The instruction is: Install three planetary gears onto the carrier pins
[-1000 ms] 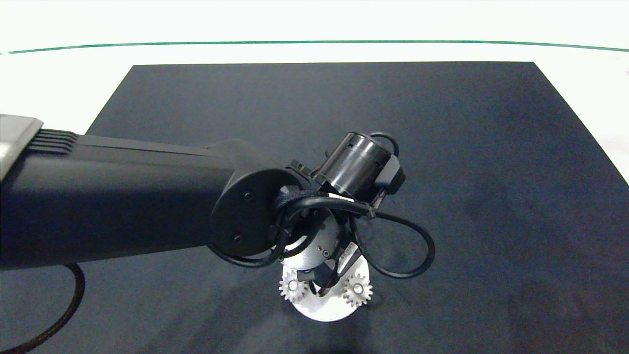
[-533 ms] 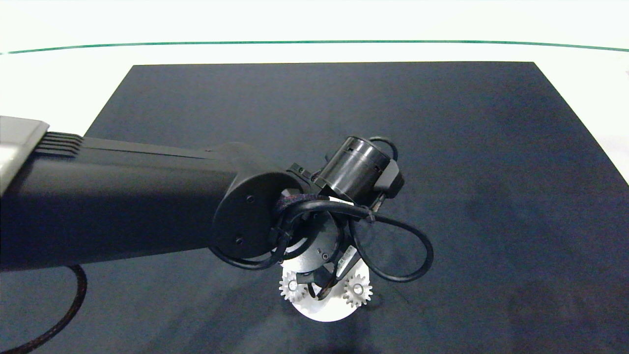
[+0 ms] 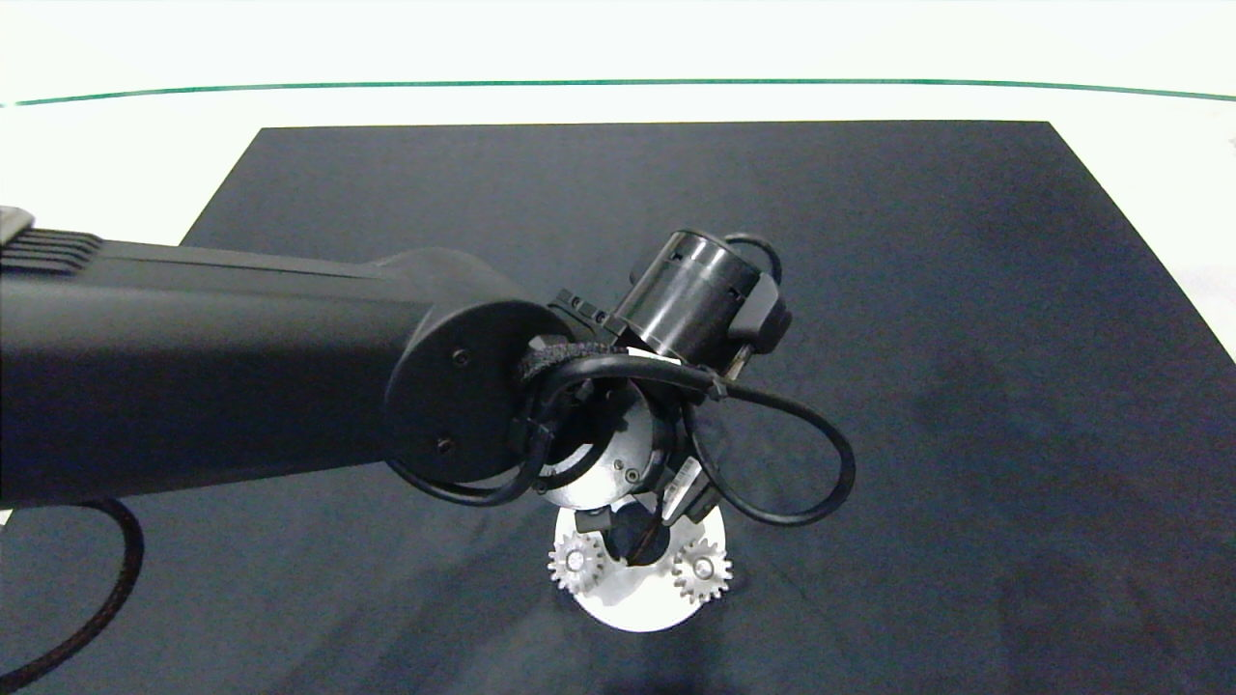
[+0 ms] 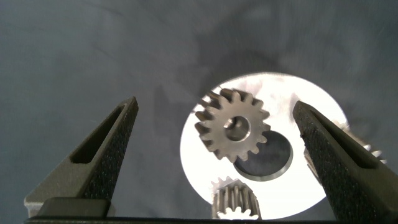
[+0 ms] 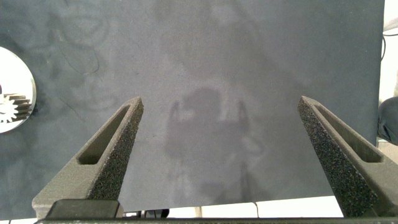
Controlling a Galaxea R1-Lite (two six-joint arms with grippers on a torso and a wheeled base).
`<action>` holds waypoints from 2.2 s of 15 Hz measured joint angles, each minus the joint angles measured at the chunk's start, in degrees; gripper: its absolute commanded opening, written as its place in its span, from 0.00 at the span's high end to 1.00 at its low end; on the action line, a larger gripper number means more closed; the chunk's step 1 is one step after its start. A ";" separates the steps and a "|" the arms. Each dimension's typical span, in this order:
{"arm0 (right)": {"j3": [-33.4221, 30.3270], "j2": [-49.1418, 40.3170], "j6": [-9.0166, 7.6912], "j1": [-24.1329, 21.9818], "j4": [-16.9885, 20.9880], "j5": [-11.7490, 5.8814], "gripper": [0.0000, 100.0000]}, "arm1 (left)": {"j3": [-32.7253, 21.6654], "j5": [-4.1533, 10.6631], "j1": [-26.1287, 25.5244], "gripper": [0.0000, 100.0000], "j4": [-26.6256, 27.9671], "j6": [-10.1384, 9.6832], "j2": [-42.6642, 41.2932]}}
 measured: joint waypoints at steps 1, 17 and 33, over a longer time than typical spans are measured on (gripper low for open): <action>-0.04 0.00 0.00 0.00 0.00 0.00 0.00 | -0.80 0.00 0.02 0.00 0.89 0.00 -0.46; -0.26 0.11 0.00 0.00 -0.09 0.05 0.00 | -4.02 0.02 3.01 0.00 7.36 2.10 -3.22; 0.20 -0.13 0.00 0.00 -0.02 0.16 0.00 | -2.06 -0.06 3.78 0.00 5.96 2.29 -3.02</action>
